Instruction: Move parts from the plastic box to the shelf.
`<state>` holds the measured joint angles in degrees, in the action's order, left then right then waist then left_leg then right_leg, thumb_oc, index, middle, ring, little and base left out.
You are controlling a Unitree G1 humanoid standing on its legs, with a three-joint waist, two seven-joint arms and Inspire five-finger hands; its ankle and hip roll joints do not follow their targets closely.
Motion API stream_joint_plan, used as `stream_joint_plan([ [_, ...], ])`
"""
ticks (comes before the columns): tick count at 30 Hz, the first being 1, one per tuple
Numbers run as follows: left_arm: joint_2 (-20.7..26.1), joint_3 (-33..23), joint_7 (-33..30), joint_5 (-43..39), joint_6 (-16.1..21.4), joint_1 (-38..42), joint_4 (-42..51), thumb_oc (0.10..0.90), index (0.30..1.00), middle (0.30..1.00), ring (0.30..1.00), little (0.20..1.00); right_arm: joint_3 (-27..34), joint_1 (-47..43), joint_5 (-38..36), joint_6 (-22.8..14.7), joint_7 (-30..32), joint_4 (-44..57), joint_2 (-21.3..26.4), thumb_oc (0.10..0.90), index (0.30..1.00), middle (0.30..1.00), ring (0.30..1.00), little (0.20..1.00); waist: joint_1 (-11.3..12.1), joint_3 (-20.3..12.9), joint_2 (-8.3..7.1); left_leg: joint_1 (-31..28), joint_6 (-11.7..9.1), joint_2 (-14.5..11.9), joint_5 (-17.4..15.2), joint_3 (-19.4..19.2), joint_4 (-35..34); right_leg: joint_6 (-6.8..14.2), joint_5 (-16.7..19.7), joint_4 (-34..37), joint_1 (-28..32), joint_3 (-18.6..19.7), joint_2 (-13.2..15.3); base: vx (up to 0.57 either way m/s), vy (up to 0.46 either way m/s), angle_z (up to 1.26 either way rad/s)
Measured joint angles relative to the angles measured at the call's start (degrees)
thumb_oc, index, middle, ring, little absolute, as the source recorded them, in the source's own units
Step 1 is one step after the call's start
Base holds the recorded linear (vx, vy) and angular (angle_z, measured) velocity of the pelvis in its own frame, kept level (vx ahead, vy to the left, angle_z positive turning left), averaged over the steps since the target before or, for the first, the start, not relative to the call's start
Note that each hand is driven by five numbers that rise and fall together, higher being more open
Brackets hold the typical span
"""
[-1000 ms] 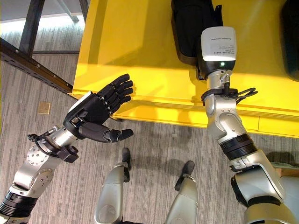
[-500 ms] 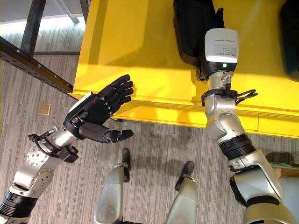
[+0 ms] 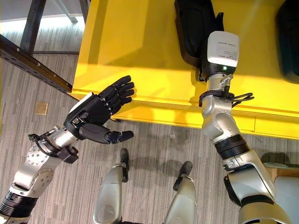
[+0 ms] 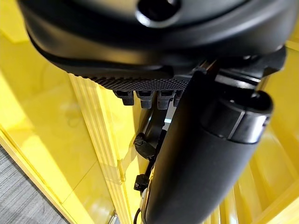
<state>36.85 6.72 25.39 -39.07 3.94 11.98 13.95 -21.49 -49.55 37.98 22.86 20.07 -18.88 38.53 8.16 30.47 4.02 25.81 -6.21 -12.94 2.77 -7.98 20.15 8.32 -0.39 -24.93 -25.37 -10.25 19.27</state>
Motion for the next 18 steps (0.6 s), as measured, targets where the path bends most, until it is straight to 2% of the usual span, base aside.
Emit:
stream_joint_plan([
  [7, -0.13, 0.0, 0.03, 0.03, 0.0, 0.04, -0.07, 0.9, 1.0, 1.0, 1.0, 1.0, -0.01, 0.0, -0.02, 0.19, -0.01, -0.08, -0.07, 0.4, 0.3, 0.3, 0.3, 0.3, 0.01, 0.0, 0.0, -0.02, 0.12, 0.01, -0.12, -0.01, 0.28, 0.01, 0.04, -0.03, 0.11, 0.04, 0.0, 0.0, 0.0, 0.0],
  [9, -2.8, 0.49, -0.14, 1.34, 0.01, 2.16, -2.41, 0.9, 1.0, 1.0, 1.0, 1.0, -0.06, -0.95, -0.01, 0.82, 0.37, -1.92, -1.51, 0.4, 0.3, 0.3, 0.3, 0.3, -0.14, 0.0, 0.0, -0.07, 0.22, 0.0, -0.48, -0.02, 0.89, 0.0, 0.03, -0.21, 0.3, 0.21, 0.03, -0.02, -0.015, 0.0],
  [11, -6.26, 3.49, -0.8, 3.05, 0.22, 9.02, -9.65, 0.9, 1.0, 1.0, 1.0, 1.0, -1.14, -3.48, -0.83, 1.54, 1.05, -5.33, -3.11, 0.4, 0.3, 0.3, 0.3, 0.3, -0.44, -0.03, -0.28, 0.07, 0.22, -0.08, -0.6, 0.03, 1.42, -0.05, 0.09, -0.24, 0.29, 0.27, -0.01, -0.05, -0.059, -0.02],
  [14, -8.74, 8.11, -4.81, 6.97, 0.36, 16.45, -17.57, 0.9, 1.0, 1.0, 1.0, 1.0, -4.67, -7.52, -4.03, 2.05, 2.27, -8.5, -4.93, 0.4, 0.3, 0.3, 0.3, 0.3, -2.07, -0.05, -1.91, 1.24, -0.32, -0.77, -0.99, 0.03, 2.03, 0.05, 0.05, 0.5, -0.58, 0.45, -0.73, -0.04, -0.029, -0.09],
  [16, -9.57, 10.36, -7.75, 9.36, 1.83, 17.54, -18.49, 0.9, 1.0, 1.0, 1.0, 1.0, -4.7, -7.79, -5.68, 1.83, 4.06, -8.34, -6.54, 0.4, 0.3, 0.3, 0.3, 0.3, -3.37, 0.0, -3.35, 2.11, -0.28, -1.15, -0.97, -0.09, 2.22, -0.22, 0.79, 0.92, -1.41, 0.94, -1.32, -0.04, -0.015, -0.11],
  [18, -11.65, 11.96, -11.51, 12.53, 2.77, 19.08, -19.95, 0.9, 1.0, 1.0, 1.0, 1.0, -4.7, -7.8, -6.59, 1.71, 5.0, -8.33, -7.57, 0.4, 0.3, 0.3, 0.3, 0.3, -3.57, -0.05, -3.96, 2.14, 0.07, -1.42, -1.37, -0.59, 2.87, -0.12, 0.84, 0.98, -1.49, 1.52, -1.55, -0.02, -0.008, -0.11],
])
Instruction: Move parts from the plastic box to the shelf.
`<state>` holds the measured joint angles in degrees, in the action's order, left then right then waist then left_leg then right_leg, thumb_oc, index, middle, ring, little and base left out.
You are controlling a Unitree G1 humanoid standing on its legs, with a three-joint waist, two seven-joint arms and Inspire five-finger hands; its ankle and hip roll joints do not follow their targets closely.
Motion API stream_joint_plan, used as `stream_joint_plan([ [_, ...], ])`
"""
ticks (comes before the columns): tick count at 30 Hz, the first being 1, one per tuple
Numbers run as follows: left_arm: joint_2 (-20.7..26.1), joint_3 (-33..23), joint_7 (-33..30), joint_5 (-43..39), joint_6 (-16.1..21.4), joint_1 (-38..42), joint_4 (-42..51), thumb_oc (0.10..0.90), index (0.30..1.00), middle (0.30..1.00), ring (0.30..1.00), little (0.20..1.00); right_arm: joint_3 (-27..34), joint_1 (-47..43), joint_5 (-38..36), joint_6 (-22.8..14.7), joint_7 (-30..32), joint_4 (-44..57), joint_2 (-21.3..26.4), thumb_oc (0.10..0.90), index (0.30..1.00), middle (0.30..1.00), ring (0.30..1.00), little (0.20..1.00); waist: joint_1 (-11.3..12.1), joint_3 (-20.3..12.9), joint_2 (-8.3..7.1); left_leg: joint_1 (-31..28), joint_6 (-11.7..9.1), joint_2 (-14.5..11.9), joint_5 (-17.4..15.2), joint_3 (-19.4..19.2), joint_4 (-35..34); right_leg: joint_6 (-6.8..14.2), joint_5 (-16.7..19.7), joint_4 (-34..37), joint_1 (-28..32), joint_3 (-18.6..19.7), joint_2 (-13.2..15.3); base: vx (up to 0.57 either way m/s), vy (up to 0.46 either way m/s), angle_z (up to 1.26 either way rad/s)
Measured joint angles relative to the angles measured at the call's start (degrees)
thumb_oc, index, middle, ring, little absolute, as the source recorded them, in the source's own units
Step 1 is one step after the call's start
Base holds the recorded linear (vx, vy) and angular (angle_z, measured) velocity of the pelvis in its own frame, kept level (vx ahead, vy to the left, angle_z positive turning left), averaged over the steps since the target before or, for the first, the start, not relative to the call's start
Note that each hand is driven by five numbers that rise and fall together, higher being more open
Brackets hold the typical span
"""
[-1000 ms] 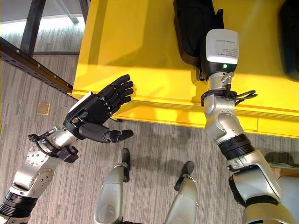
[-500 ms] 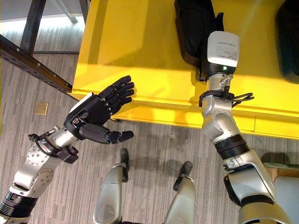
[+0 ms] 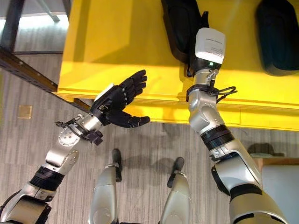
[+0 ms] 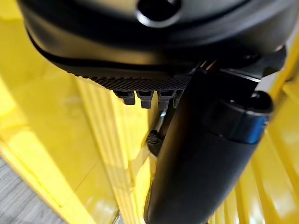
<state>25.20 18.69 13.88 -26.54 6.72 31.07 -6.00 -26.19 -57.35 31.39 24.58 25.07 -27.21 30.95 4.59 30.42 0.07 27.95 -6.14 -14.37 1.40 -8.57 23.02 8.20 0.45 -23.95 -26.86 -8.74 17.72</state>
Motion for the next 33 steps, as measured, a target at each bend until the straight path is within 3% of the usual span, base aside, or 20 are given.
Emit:
stream_joint_plan([
  [6, -3.41, 2.96, -7.01, 3.48, 1.23, 4.3, -3.6, 0.9, 1.0, 1.0, 1.0, 1.0, -0.05, -0.13, -0.08, -1.03, 1.52, -0.69, -3.09, 0.4, 0.3, 0.3, 0.3, 0.3, -1.38, 0.02, -2.02, 0.12, 0.08, -0.59, -1.21, -0.5, 1.37, 0.07, 0.13, -0.07, 0.03, 0.64, -0.53, -0.01, 0.003, -0.07],
  [12, -4.8, 4.68, -11.16, 5.55, 1.23, 6.74, -5.51, 0.9, 1.0, 1.0, 1.0, 1.0, -0.3, -1.72, -0.3, -2.13, 1.64, -2.66, -4.99, 0.4, 0.3, 0.3, 0.3, 0.3, -2.86, -0.03, -2.68, 0.26, 0.13, -0.67, -1.9, -0.58, 2.33, 0.08, 0.13, -0.04, 0.19, 0.87, -0.54, 0.0, 0.0, 0.0],
  [25, -6.31, 4.8, -17.19, 7.8, 1.19, 7.89, -7.11, 0.9, 1.0, 1.0, 1.0, 1.0, -1.84, -1.95, -0.65, -2.39, 1.22, -2.97, -4.93, 0.4, 0.3, 0.3, 0.3, 0.3, -3.23, -0.04, -3.22, 0.37, 0.12, -1.01, -2.79, -0.84, 3.75, 0.09, 0.13, -0.05, 0.4, 1.35, -0.72, 0.0, 0.004, -0.01],
  [26, -6.31, 4.71, -17.36, 7.8, 1.18, 8.03, -7.24, 0.9, 1.0, 1.0, 1.0, 1.0, -1.87, -1.96, -0.66, -2.4, 1.22, -2.97, -4.95, 0.449, 0.369, 0.369, 0.369, 0.369, -3.23, -0.05, -3.22, 0.37, 0.11, -1.07, -2.79, -0.83, 3.74, 0.1, 0.13, -0.06, 0.41, 1.34, -0.78, 0.0, 0.0, 0.0],
  [27, -6.31, 4.7, -17.37, 7.8, 1.18, 8.18, -7.4, 0.9, 1.0, 1.0, 1.0, 1.0, -1.93, -1.98, -0.66, -2.4, 1.2, -2.97, -4.95, 0.535, 0.489, 0.489, 0.489, 0.489, -3.22, -0.05, -3.22, 0.37, 0.11, -1.13, -2.79, -0.82, 3.75, 0.09, 0.13, -0.07, 0.41, 1.33, -0.84, 0.0, 0.0, 0.0],
  [28, -6.26, 4.66, -17.37, 7.8, 1.18, 8.23, -7.46, 0.9, 1.0, 1.0, 1.0, 1.0, -2.19, -2.14, -0.66, -2.34, 1.08, -2.98, -4.95, 0.9, 1.0, 1.0, 1.0, 1.0, -3.24, -0.05, -3.25, 0.37, 0.09, -1.23, -2.8, -0.82, 3.76, 0.09, 0.13, -0.07, 0.41, 1.32, -0.93, 0.0, 0.0, 0.0],
  [33, -6.14, 4.64, -17.33, 7.78, 1.18, 8.23, -7.47, 0.9, 1.0, 1.0, 1.0, 1.0, -2.37, -2.42, -0.66, -1.97, 0.07, -2.99, -4.94, 0.9, 1.0, 1.0, 1.0, 1.0, -3.24, -0.05, -3.28, 0.36, 0.08, -1.45, -2.79, -0.73, 3.86, 0.39, 0.31, -0.31, 0.42, 1.28, -1.14, 0.0, 0.0, 0.0],
])
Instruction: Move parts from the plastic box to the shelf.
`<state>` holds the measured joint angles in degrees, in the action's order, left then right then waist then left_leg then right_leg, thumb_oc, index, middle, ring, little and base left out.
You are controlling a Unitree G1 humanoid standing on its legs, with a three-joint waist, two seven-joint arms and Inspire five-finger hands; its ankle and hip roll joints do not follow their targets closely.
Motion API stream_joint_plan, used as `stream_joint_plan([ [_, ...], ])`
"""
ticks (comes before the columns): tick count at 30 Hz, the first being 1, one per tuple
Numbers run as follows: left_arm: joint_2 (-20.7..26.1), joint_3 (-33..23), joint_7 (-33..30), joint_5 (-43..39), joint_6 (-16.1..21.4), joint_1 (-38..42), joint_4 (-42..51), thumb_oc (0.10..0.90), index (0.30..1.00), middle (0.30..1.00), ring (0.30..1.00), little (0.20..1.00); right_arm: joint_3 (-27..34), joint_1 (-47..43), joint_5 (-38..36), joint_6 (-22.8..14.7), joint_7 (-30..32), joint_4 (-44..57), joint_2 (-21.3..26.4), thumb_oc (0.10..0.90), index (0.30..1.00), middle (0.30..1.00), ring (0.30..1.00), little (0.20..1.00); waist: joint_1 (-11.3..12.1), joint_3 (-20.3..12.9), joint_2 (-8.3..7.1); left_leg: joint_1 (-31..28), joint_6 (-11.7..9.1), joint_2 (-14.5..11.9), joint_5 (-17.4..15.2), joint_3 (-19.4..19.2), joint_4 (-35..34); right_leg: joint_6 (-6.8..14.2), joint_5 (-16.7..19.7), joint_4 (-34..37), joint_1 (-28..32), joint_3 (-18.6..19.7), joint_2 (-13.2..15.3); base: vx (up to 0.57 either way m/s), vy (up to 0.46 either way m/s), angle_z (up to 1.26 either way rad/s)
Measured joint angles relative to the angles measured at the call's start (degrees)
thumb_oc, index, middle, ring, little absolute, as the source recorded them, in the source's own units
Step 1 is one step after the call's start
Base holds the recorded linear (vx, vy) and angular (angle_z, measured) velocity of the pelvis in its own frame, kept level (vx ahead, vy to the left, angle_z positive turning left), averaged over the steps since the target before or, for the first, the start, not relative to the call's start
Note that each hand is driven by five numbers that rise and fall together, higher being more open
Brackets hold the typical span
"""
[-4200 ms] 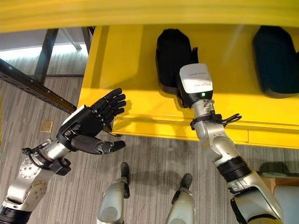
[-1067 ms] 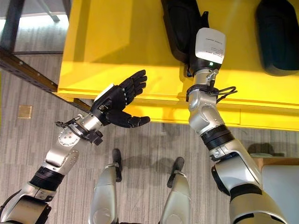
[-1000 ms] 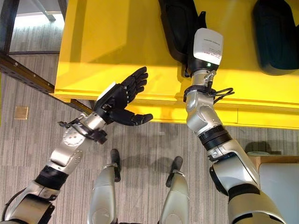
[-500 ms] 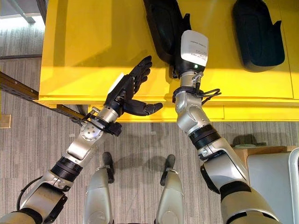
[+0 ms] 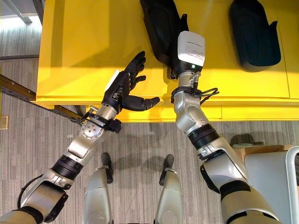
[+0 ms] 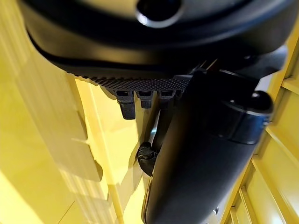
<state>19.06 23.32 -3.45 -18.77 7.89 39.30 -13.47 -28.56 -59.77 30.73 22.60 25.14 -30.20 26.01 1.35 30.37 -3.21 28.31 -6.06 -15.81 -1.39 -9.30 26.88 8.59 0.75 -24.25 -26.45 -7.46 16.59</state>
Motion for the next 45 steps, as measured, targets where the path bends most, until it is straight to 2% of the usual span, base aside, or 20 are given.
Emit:
stream_joint_plan([
  [15, 0.33, 0.02, 0.36, -0.06, -0.02, -0.01, -0.09, 0.9, 1.0, 1.0, 1.0, 1.0, -0.51, -0.65, -0.53, 0.22, -4.88, 0.58, 0.16, 0.9, 1.0, 1.0, 1.0, 1.0, -1.15, 0.0, -0.03, -0.38, -0.1, -0.09, -0.1, 0.09, 0.71, -0.01, 0.0, -0.23, 0.56, 0.08, -0.02, 0.0, 0.0, 0.0],
  [24, 0.41, 0.03, 0.41, -0.06, -0.31, -0.04, -0.08, 0.9, 1.0, 1.0, 1.0, 1.0, -0.81, -0.97, -1.84, 0.18, -10.75, 3.58, 2.3, 0.9, 1.0, 1.0, 1.0, 1.0, -1.27, 0.02, -0.31, -0.42, -0.14, -0.17, -0.1, 0.09, 0.8, 0.02, 0.02, -0.32, 0.61, 0.1, -0.11, 0.0, 0.0, 0.0],
  [27, 0.39, 0.03, 0.69, -0.19, -0.34, -0.12, -0.04, 0.9, 1.0, 1.0, 1.0, 1.0, -1.12, -0.22, -8.63, 0.59, -14.66, 7.51, 4.42, 0.9, 1.0, 1.0, 1.0, 1.0, -1.34, 0.0, -0.73, -0.58, -0.21, -0.2, -0.07, 0.14, 0.9, 0.01, 0.01, -0.58, 0.73, 0.11, -0.12, 0.03, -0.04, 0.0],
  [32, 0.82, 0.05, 1.69, -0.55, -0.98, -0.15, -0.02, 0.9, 1.0, 1.0, 1.0, 1.0, -1.3, 0.77, -18.72, -0.33, -15.26, 7.93, 5.04, 0.9, 1.0, 1.0, 1.0, 1.0, -1.4, -0.01, -1.69, -1.72, -0.21, -0.41, -0.16, 0.3, 0.85, -0.08, -0.13, -0.74, 1.8, 0.1, -0.35, 0.01, -0.047, -0.01],
  [38, 1.55, -0.52, 1.86, -2.9, -2.72, -1.15, -0.03, 0.9, 1.0, 1.0, 1.0, 1.0, -0.9, 0.75, -25.09, -4.22, -20.29, 7.91, 7.52, 0.9, 1.0, 1.0, 1.0, 1.0, -1.25, -0.04, -1.87, -1.67, -0.41, -0.94, -0.2, 0.99, 0.87, -0.53, -0.48, -0.69, 2.35, -0.48, -0.85, 0.01, -0.028, 0.01],
  [45, 2.1, -0.18, 3.08, -3.07, -2.85, -1.85, 0.08, 0.9, 1.0, 1.0, 1.0, 1.0, -1.14, 0.67, -26.5, -7.49, -22.78, 7.24, 8.08, 0.9, 1.0, 1.0, 1.0, 1.0, -1.06, -0.05, -1.97, -1.74, -0.36, -0.98, -0.12, 1.52, 0.82, -0.58, -0.44, -0.11, 3.1, -1.13, -0.94, 0.01, -0.005, 0.03],
])
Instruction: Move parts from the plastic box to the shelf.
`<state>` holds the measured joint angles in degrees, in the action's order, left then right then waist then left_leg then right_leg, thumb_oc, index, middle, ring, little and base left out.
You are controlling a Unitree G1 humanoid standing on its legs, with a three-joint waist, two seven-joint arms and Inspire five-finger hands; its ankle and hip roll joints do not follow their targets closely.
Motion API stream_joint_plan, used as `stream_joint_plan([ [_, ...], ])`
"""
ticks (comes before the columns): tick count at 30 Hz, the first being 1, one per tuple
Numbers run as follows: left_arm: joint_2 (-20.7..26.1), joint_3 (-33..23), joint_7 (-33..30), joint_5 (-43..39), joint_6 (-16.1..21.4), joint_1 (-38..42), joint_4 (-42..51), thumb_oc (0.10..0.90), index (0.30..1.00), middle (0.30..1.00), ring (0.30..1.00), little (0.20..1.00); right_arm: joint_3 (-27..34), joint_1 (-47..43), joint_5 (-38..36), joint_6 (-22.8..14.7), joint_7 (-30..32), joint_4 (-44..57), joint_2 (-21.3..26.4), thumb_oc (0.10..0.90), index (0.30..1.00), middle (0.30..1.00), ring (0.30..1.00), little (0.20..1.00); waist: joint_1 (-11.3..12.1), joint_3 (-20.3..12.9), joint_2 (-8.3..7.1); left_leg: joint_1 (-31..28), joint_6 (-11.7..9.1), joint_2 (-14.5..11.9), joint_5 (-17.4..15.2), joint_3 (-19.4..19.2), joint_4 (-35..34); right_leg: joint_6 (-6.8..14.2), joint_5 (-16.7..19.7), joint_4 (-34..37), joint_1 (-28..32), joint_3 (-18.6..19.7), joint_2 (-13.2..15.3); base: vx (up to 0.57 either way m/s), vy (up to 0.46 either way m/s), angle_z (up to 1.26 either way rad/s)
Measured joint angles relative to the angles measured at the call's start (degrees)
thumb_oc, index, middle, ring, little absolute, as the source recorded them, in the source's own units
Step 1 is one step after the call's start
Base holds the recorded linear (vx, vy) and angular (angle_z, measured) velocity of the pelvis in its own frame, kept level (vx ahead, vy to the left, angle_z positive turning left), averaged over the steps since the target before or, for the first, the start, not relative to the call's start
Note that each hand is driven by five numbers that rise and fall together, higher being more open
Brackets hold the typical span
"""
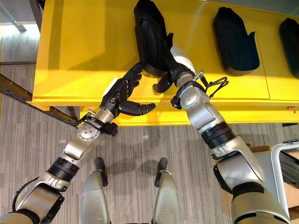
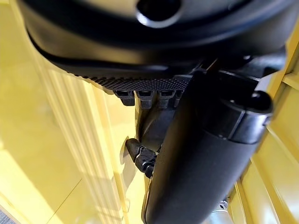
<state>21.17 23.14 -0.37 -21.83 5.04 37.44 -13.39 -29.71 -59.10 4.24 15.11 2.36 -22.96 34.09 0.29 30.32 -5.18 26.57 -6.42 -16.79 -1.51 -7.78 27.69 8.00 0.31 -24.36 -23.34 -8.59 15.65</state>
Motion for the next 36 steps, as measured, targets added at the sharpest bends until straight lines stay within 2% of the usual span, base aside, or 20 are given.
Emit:
stream_joint_plan([
  [9, -0.03, 0.43, -0.15, 0.01, 0.12, 0.01, 0.1, 0.9, 1.0, 1.0, 1.0, 1.0, -0.09, -2.27, -3.31, -1.03, -0.03, -4.91, -0.85, 0.9, 1.0, 1.0, 1.0, 1.0, -0.02, 0.0, 0.0, -0.33, 0.08, 0.01, -0.02, -0.04, 0.01, -0.01, 0.03, 0.08, 0.38, -0.02, -0.02, 0.0, 0.0, 0.0],
  [20, -0.15, 2.01, -0.71, 0.04, 0.11, 0.03, 0.09, 0.9, 1.0, 1.0, 1.0, 1.0, -0.33, -2.99, -0.61, -0.95, 2.04, -6.78, -1.79, 0.9, 1.0, 1.0, 1.0, 1.0, -0.12, -0.01, 0.03, -0.59, 0.02, 0.01, -0.11, -0.35, -0.01, -0.07, 0.07, 0.36, 0.46, 0.21, 0.03, 0.0, 0.025, -0.01],
  [25, -0.16, 2.0, -1.94, 0.05, 0.17, 0.06, 0.1, 0.9, 1.0, 1.0, 1.0, 1.0, -1.25, -3.47, 4.73, -1.54, 1.93, -5.88, -1.89, 0.9, 1.0, 1.0, 1.0, 1.0, -0.19, 0.01, 0.06, -0.62, 0.03, 0.02, -0.2, -0.71, -0.02, -0.07, 0.08, 0.34, 0.08, 0.6, 0.05, 0.0, 0.033, -0.03],
  [30, -0.29, 1.87, -4.82, 0.16, 1.38, 0.06, 0.14, 0.9, 1.0, 1.0, 1.0, 1.0, -2.83, -2.56, 10.74, -1.51, 2.1, -0.26, -1.23, 0.9, 1.0, 1.0, 1.0, 1.0, -0.25, 0.07, 0.16, -0.46, 0.03, 0.0, -0.24, -1.5, -0.29, -0.08, 0.13, 0.37, -0.79, 1.26, 0.05, 0.0, 0.03, -0.06],
  [33, -1.04, 0.77, -6.74, 0.1, 1.54, 0.02, 0.43, 0.9, 1.0, 1.0, 1.0, 1.0, -3.38, 0.1, 18.83, -3.6, 5.63, 4.32, -1.18, 0.9, 1.0, 1.0, 1.0, 1.0, -0.31, 0.13, 0.26, -0.19, 0.03, 0.02, -0.26, -1.66, -0.37, 0.02, 0.04, 0.13, -1.4, 1.41, 0.05, 0.0, 0.044, -0.01],
  [36, -2.18, -0.72, -6.94, 0.01, 1.8, -0.06, 0.42, 0.9, 1.0, 1.0, 1.0, 1.0, -3.32, 0.63, 24.27, -5.23, 9.26, 4.79, -1.42, 0.9, 1.0, 1.0, 1.0, 1.0, -0.17, 0.26, 0.5, 0.38, -0.03, 0.08, -0.21, -1.7, -0.41, 0.1, 0.06, -0.13, -2.1, 1.46, 0.06, -0.01, 0.037, 0.0],
])
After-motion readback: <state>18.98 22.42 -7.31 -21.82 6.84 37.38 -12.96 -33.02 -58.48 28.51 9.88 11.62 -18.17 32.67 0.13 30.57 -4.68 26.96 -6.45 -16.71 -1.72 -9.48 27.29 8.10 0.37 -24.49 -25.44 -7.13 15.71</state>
